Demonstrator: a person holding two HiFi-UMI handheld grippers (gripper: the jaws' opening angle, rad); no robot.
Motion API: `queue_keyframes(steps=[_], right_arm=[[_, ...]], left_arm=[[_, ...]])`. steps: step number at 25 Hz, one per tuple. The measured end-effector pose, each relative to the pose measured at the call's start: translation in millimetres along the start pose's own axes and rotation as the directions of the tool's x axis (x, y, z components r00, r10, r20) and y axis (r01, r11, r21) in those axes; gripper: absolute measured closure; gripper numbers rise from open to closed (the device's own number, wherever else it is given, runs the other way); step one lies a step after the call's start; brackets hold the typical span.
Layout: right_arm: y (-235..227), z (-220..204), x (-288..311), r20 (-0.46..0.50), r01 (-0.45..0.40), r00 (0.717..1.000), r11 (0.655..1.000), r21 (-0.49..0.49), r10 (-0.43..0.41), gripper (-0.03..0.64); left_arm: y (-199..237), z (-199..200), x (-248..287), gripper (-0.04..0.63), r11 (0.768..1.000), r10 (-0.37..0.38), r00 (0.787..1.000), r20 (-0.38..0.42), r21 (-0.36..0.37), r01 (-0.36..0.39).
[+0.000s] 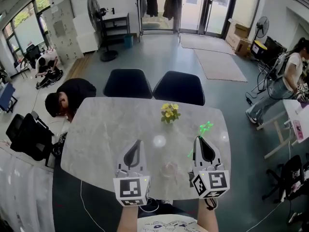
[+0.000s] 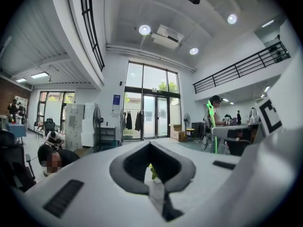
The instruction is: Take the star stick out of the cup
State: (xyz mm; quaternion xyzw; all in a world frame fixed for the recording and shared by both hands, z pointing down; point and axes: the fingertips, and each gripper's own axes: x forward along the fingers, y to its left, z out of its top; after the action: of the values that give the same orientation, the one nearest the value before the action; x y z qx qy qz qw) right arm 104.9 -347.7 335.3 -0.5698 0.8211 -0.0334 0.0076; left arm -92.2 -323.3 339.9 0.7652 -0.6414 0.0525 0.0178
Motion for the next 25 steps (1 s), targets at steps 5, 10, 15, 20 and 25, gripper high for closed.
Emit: queue_keyframes(steps=[5, 10, 15, 20, 25], right_arm=[[0, 20, -6, 0.053, 0.005, 0.999, 1.0, -0.002, -0.005, 0.595], [3, 36, -11, 0.095, 0.007, 0.995, 1.0, -0.007, -0.006, 0.595], [1, 40, -15, 0.103, 0.007, 0.995, 1.0, -0.013, -0.006, 0.595], [-1, 42, -18, 0.11, 0.01, 0.994, 1.0, -0.015, -0.008, 0.595], [0, 45, -20, 0.113, 0.006, 0.994, 1.0, -0.016, -0.004, 0.595]], left_arm=[[1, 18, -6, 0.595, 1.0, 0.004, 0.999, 0.046, 0.017, -0.005], [2, 31, -12, 0.595, 1.0, 0.008, 0.996, 0.084, 0.029, -0.01], [-1, 38, -16, 0.595, 0.999, 0.008, 0.995, 0.103, 0.037, -0.012], [-4, 40, -17, 0.595, 0.999, 0.007, 0.994, 0.109, 0.041, -0.012], [-4, 42, -20, 0.595, 0.999, 0.013, 0.993, 0.114, 0.039, -0.018]])
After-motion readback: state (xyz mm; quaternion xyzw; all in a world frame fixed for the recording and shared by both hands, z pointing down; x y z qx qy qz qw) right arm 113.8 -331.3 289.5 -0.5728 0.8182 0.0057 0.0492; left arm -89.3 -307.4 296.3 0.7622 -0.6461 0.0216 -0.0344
